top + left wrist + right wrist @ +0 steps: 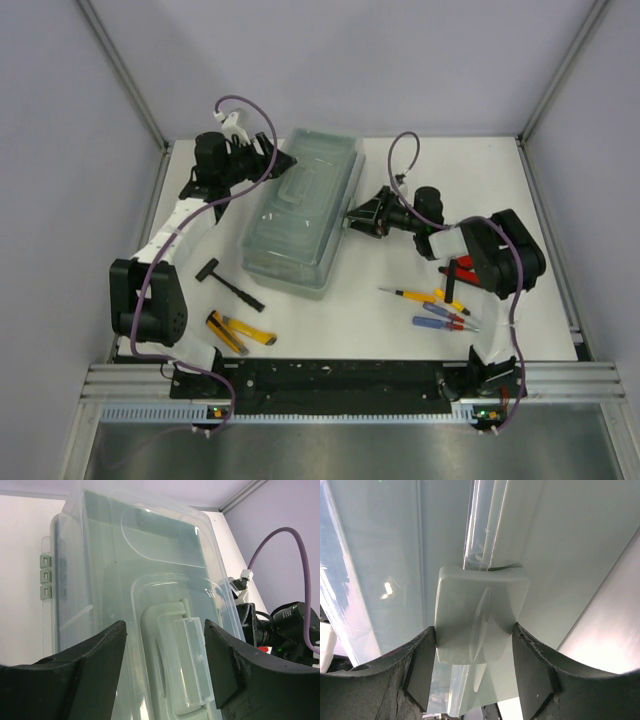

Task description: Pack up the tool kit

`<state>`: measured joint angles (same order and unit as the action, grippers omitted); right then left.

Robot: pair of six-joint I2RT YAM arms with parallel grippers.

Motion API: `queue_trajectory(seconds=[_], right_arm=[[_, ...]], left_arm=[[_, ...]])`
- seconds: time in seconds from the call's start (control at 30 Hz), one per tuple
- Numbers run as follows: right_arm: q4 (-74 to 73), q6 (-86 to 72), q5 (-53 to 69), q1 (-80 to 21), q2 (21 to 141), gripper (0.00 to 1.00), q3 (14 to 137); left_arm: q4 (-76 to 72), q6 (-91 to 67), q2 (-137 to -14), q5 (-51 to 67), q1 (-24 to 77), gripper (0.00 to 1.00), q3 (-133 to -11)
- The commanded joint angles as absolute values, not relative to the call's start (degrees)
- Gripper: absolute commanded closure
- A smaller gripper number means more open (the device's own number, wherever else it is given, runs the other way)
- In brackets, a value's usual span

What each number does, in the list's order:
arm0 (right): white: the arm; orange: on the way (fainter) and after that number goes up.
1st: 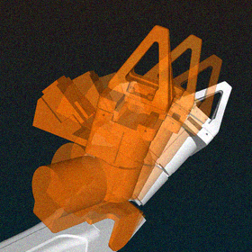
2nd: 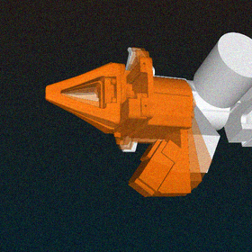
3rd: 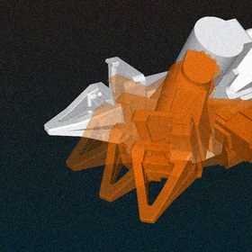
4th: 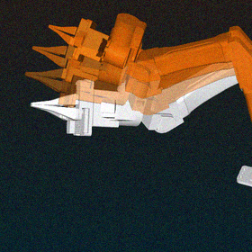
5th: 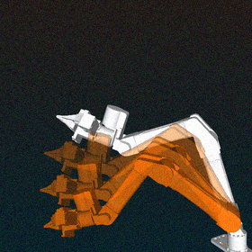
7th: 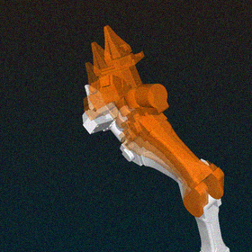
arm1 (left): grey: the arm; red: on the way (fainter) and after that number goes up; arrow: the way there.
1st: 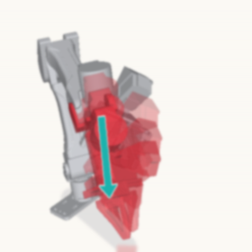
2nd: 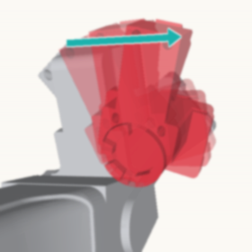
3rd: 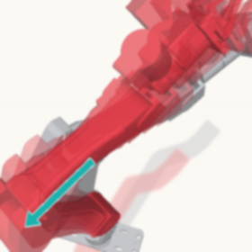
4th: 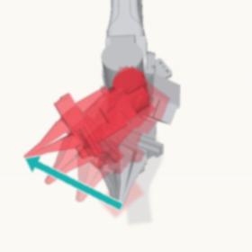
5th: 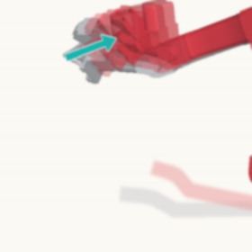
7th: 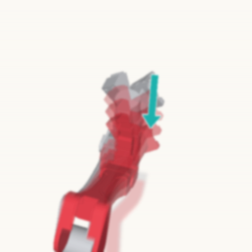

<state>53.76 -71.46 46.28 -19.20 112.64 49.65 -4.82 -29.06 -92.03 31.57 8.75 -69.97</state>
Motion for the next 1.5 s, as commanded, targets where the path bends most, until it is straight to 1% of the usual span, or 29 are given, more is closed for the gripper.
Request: queue_trajectory(seconds=[0.0,0.17,0.23,0.33,0.4,0.43,0.5,0.57,0.73,0.83,1.0,1.23,1.47], right_arm=[[48.2,-65.8,35.9,-22.9,108.0,0.67,54.0],[43.1,-63.5,33.0,-22.9,105.6,0.68,54.3],[42.5,-63.3,32.9,-22.9,105.7,0.67,54.5],[43.0,-63.6,33.6,-22.9,106.8,0.54,54.2],[45.6,-64.7,34.4,-22.9,108.3,0.39,53.1],[46.9,-65.1,34.7,-22.9,108.9,0.33,52.7],[49.4,-66.0,35.2,-23.0,110.4,0.26,52.0],[51.8,-67.1,36.1,-22.9,112.3,0.22,52.5],[60.3,-72.4,38.5,-23.2,117.6,0.22,56.2],[61.3,-74.4,38.8,-23.6,118.8,0.24,59.6],[54.4,-72.6,38.1,-23.6,120.2,0.3,67.0],[49.0,-71.8,36.7,-23.6,124.4,0.29,76.5],[36.9,-67.7,36.4,-23.4,129.3,0.27,88.3]], left_arm=[[23.4,-32.8,-100.6,37.1,13.8,0.31,-62.0],[23.6,-33.0,-100.8,36.4,13.9,0.31,-62.0],[23.6,-33.0,-100.9,36.3,13.8,0.31,-62.0],[23.9,-32.4,-100.8,35.8,13.8,0.3,-62.8],[23.8,-32.0,-100.7,35.7,13.8,0.28,-63.0],[23.5,-31.9,-100.6,35.8,13.8,0.27,-63.2],[22.9,-31.9,-100.6,35.8,13.8,0.24,-63.1],[22.5,-32.4,-101.1,36.0,13.8,0.23,-63.1],[20.7,-35.3,-102.3,37.4,13.8,0.24,-62.9],[19.3,-37.3,-102.6,37.4,13.7,0.24,-62.8],[18.6,-38.8,-103.1,37.4,13.6,0.25,-63.1],[18.8,-39.3,-102.8,36.8,13.4,0.26,-62.6],[19.3,-38.7,-102.1,37.0,13.2,0.26,-61.8]])
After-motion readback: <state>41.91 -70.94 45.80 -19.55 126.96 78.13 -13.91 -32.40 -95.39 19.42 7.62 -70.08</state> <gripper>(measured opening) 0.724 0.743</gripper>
